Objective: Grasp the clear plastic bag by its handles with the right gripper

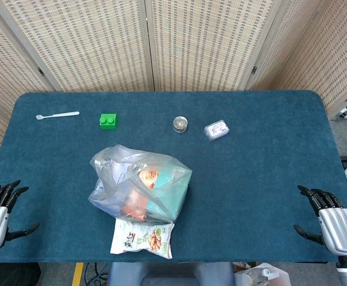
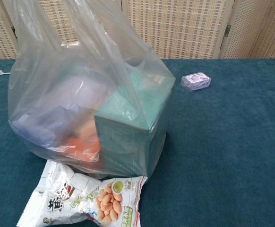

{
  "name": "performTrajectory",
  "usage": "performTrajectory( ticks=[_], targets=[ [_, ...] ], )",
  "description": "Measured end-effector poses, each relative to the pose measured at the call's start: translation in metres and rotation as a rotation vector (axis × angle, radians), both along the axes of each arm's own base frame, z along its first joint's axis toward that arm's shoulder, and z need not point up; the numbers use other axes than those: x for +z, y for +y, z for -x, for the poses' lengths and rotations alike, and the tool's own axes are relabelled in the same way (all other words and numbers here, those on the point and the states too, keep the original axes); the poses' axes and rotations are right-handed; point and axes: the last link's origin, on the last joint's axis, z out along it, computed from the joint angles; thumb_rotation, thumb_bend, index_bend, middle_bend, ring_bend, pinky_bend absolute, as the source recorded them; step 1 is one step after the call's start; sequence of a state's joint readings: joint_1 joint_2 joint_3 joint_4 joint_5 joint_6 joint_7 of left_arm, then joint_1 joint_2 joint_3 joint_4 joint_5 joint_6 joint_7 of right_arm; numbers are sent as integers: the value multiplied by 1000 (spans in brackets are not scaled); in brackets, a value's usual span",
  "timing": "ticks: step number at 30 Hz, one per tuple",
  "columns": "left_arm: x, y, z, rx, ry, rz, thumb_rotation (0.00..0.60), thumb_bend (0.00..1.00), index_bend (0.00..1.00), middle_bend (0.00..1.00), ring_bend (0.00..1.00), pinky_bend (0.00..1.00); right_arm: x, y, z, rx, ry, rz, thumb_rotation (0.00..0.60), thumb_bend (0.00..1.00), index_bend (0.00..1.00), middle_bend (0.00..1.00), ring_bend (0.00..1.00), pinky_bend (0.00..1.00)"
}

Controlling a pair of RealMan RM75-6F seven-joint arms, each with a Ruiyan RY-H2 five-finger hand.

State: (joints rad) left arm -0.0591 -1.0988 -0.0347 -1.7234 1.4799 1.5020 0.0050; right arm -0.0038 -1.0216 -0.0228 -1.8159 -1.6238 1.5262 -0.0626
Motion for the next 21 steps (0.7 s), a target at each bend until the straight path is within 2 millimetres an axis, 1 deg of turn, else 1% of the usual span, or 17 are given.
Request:
performTrajectory(
  ticks=[5,11,17,20,21],
  targets=[
    [-1,2,-3,-22,0,9,600,23,194,67,77,0,0,0,-1,7,-2,0,600,144,166,266,183,230],
    [0,12,-8,-76,-13,18,600,23,194,67,78,0,3,1,-2,14,-5,14,600,144,166,266,183,230],
    [5,33,-15,-156,-56,26,600,23,194,73,80,0,6,3,-6,34,-6,26,600,144,166,266,183,230],
    [10,51,-23,-219,-90,20,600,28,194,85,80,0,6,3,-7,37,-6,25,600,144,166,267,183,230],
    [13,59,-26,-249,-100,15,600,32,194,86,80,0,5,3,-7,36,-6,24,600,144,166,267,183,230]
  ],
)
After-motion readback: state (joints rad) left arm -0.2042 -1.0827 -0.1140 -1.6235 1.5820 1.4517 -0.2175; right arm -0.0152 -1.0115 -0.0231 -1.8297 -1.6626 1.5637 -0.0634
